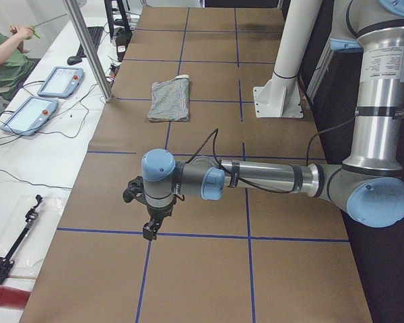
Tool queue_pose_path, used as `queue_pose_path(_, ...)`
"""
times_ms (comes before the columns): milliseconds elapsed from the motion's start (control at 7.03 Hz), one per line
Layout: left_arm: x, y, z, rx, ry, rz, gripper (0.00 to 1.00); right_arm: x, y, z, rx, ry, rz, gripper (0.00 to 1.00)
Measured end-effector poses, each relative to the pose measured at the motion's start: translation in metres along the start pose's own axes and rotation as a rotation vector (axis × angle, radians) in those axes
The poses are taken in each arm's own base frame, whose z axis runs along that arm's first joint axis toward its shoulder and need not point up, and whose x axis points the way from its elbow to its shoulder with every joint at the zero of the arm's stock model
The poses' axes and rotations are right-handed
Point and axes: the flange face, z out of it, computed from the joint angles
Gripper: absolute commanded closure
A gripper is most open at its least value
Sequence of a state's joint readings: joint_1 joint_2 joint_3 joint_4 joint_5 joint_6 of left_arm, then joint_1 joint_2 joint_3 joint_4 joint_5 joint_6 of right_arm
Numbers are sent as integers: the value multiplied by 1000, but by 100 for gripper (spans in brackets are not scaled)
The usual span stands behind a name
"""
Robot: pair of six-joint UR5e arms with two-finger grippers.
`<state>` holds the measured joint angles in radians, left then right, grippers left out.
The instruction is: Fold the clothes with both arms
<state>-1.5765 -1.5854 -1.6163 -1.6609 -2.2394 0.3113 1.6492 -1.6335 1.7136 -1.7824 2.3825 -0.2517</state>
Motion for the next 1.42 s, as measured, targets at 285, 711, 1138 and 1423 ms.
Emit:
queue_pose_path(285, 1, -1, -2, 3, -1, 0, 0, 0, -6, 2, 45, 15, 35, 0)
queue_pose_path(711, 0, -2, 0, 0, 2, -5, 0, -4, -11, 4, 64, 15, 36, 0)
queue_pose_path(1138, -1, -2, 1, -1, 5, -130, 0, -6, -11, 3, 68, 12, 34, 0)
queue_pose_path(1423, 0, -4, 0, 2, 6, -217, 0, -7, -11, 2, 69, 11, 34, 0)
